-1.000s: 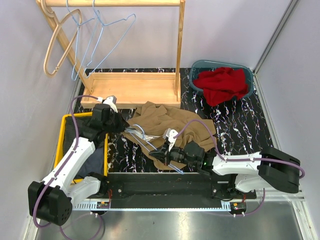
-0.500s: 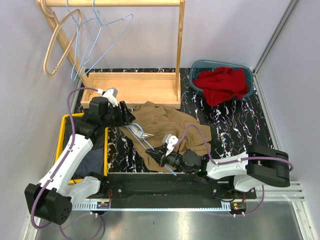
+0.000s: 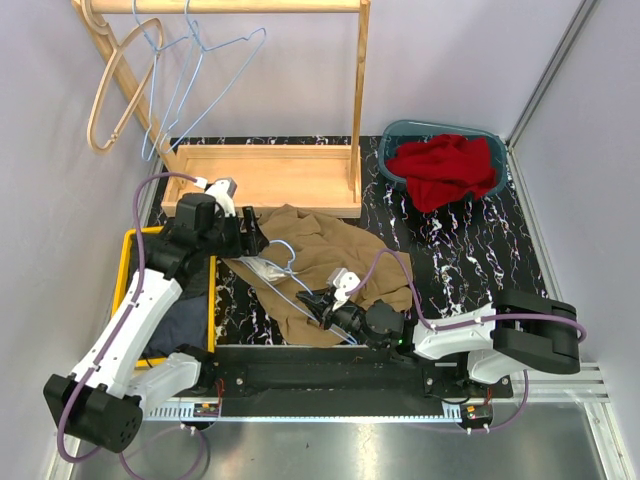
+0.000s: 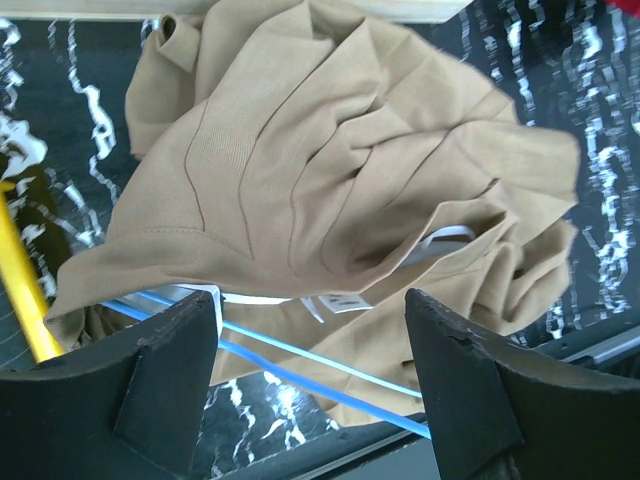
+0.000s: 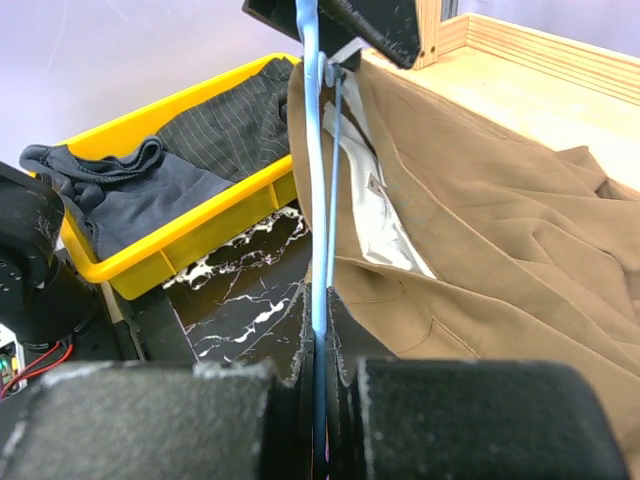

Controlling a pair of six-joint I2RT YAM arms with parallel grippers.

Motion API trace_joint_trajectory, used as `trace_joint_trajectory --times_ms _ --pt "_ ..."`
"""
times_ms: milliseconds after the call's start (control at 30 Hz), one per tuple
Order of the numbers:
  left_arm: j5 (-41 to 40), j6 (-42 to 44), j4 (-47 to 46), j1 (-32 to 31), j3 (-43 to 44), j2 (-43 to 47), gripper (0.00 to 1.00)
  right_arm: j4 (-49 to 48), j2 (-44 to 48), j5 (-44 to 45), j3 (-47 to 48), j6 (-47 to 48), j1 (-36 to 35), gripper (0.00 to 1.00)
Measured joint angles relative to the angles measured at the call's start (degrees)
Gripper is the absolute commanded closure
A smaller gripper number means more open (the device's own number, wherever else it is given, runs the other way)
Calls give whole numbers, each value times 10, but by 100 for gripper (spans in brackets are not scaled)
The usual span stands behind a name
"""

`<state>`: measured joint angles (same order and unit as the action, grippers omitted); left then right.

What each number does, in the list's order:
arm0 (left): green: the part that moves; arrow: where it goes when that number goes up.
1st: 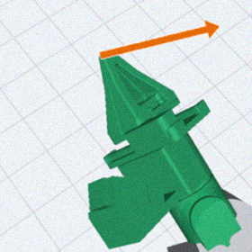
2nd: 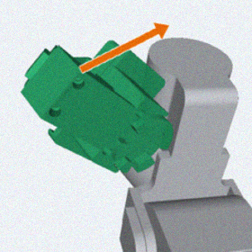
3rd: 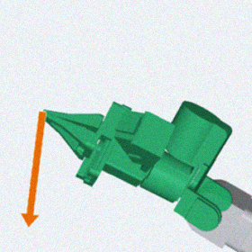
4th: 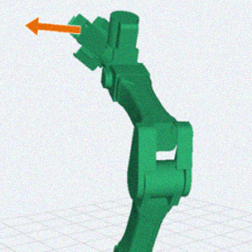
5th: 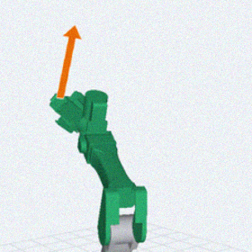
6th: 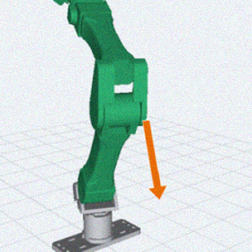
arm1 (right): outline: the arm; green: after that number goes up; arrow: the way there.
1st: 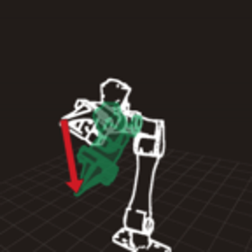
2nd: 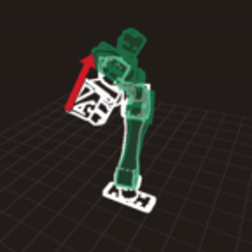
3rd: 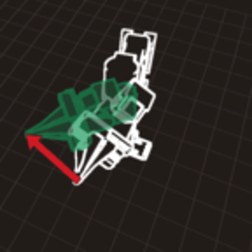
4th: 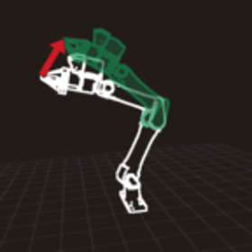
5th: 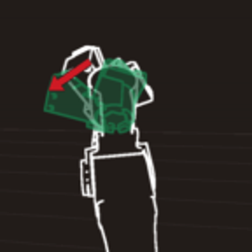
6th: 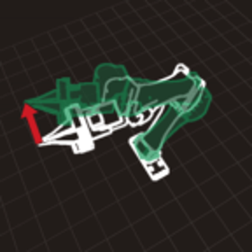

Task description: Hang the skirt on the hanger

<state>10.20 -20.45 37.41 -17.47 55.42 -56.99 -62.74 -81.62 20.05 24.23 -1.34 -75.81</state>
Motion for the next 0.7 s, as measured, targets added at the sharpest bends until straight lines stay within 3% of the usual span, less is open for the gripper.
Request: trace_joint_trajectory --times_ms 300,700 --pt "-62 11 50 -17 22 -29 27 4 -29 1 16 -1 0 100" --pt "-219 -3 139 -48 35 -71 32 -15 -109 5 53 0 -2 100"
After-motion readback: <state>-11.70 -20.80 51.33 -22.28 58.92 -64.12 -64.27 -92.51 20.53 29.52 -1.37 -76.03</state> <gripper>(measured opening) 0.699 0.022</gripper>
